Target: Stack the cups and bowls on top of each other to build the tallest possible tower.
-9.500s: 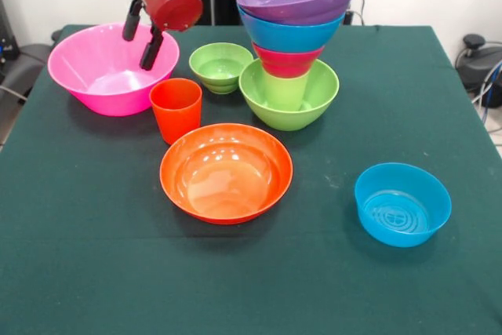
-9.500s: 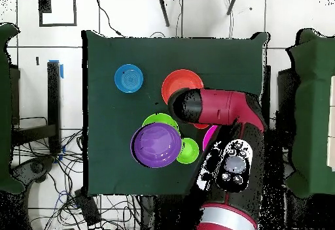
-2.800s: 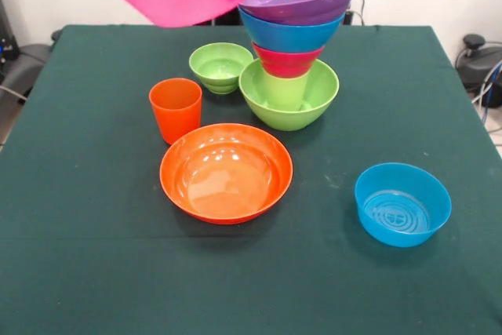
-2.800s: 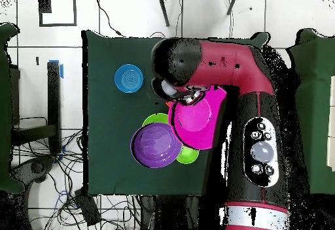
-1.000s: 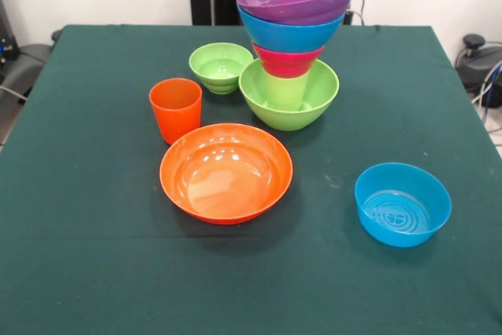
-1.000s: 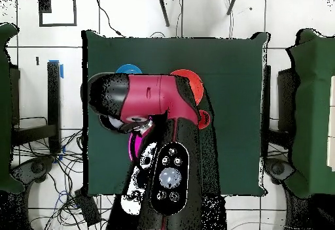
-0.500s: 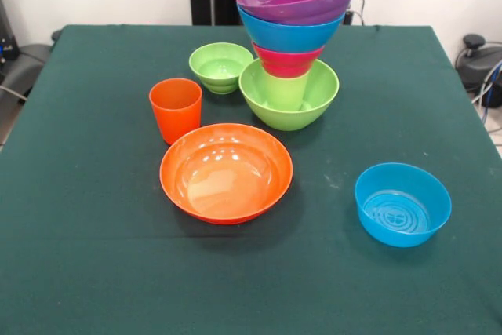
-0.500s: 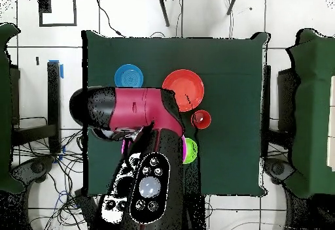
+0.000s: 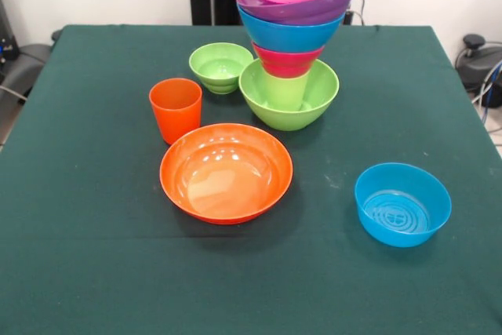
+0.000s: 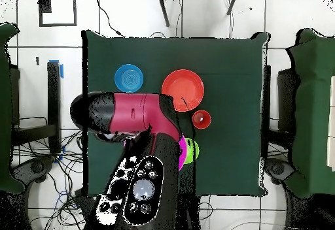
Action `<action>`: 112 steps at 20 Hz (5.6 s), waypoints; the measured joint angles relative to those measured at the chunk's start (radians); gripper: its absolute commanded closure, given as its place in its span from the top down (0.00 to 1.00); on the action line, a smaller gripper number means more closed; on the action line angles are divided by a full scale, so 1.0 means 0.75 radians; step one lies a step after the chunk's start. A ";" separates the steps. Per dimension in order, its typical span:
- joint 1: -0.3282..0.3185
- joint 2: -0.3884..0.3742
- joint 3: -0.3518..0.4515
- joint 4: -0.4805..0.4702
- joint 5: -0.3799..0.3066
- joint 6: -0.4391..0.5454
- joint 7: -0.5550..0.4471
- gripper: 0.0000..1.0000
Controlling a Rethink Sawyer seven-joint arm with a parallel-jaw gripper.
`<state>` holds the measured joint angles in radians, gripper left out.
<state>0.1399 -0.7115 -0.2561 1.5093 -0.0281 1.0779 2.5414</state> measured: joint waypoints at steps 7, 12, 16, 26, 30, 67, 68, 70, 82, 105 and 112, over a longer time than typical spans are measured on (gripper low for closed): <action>0.012 0.032 -0.049 0.000 0.000 0.000 0.000 0.00; 0.013 0.043 -0.073 0.000 0.001 0.000 0.000 0.00; 0.017 0.058 -0.090 0.000 0.008 -0.002 0.000 0.00; 0.044 0.116 -0.119 -0.001 0.050 -0.053 0.001 0.00; 0.061 0.140 -0.134 -0.001 0.066 -0.054 0.001 0.00; 0.080 0.210 -0.231 -0.012 0.119 -0.054 0.001 0.00; 0.076 0.210 -0.231 -0.015 0.119 -0.054 0.001 0.00; 0.070 0.210 -0.231 -0.022 0.119 -0.054 0.001 0.00; 0.003 0.202 -0.222 -0.068 0.121 -0.054 0.001 0.00; -0.112 0.114 -0.106 -0.072 0.132 -0.054 0.001 0.00; -0.117 0.115 -0.083 -0.079 0.131 -0.035 0.001 0.00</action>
<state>0.0525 -0.6253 -0.3186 1.4500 0.0702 1.0518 2.5422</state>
